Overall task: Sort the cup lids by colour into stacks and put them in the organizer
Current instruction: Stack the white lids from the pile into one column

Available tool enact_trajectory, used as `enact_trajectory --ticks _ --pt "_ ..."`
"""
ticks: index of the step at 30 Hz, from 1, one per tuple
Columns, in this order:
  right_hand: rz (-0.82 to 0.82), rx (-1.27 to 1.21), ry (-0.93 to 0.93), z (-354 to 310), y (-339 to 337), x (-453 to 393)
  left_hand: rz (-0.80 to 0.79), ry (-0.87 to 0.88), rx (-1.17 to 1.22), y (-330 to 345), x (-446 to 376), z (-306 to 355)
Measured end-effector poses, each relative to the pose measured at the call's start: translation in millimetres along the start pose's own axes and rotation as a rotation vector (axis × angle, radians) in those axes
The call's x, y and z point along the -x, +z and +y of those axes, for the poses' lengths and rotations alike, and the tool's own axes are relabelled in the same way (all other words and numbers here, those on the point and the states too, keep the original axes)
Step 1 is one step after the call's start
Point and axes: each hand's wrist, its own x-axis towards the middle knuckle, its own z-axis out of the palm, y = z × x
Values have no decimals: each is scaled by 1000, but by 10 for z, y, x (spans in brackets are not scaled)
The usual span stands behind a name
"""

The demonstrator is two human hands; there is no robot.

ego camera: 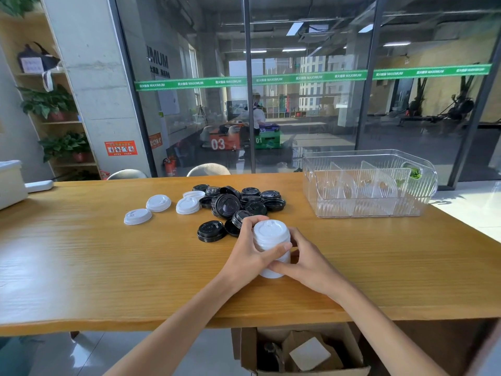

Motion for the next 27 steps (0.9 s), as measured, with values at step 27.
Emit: enact_trajectory --ticks 27 --pt "-82 8 -45 -64 5 9 -107 -66 -61 -98 44 58"
